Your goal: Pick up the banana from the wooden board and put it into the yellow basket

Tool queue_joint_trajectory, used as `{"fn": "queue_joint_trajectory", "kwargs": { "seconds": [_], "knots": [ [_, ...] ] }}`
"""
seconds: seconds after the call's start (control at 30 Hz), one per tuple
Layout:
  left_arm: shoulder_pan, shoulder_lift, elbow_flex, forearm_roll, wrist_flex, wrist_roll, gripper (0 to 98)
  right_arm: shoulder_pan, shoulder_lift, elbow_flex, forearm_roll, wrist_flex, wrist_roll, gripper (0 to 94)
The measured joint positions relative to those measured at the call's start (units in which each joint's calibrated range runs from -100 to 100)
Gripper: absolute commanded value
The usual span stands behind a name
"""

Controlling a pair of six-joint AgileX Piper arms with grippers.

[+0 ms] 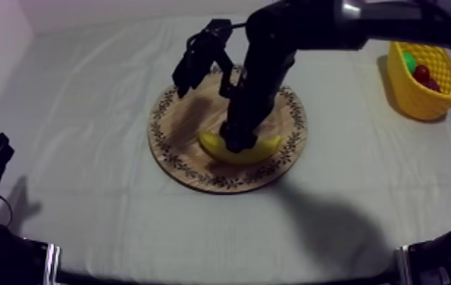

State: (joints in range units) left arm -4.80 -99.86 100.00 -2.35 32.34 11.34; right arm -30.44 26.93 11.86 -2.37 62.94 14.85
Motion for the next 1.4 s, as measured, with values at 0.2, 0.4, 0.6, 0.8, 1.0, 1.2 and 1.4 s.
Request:
{"fn": "queue_joint_trajectory", "kwargs": {
  "seconds": [0.2,0.4,0.6,0.8,1.0,1.2,1.4],
  "knots": [
    [0.0,0.0,0.0,0.00,0.0,0.0,0.1,-0.5,2.0,1.3,0.9,-1.3,-0.9,61.3],
    [0.0,0.0,0.0,0.00,0.0,0.0,0.1,-0.9,3.1,3.2,1.3,-3.3,-1.2,57.3],
    [0.0,0.0,0.0,0.00,0.0,0.0,0.1,-1.3,4.2,3.0,1.3,-3.8,-1.3,48.7],
    [0.0,0.0,0.0,0.00,0.0,0.0,0.1,-1.3,5.1,2.7,0.9,-4.0,-0.5,42.3],
    [0.0,0.0,0.0,0.00,0.0,0.0,0.1,-1.9,6.5,1.8,1.5,-3.8,-0.9,28.9],
    [0.0,0.0,0.0,0.00,0.0,0.0,0.1,-2.1,5.7,2.5,2.4,-3.2,-0.7,25.2],
    [0.0,0.0,0.0,0.00,0.0,0.0,0.1,-0.7,0.0,4.2,1.5,-1.9,0.4,22.2]
  ]
}}
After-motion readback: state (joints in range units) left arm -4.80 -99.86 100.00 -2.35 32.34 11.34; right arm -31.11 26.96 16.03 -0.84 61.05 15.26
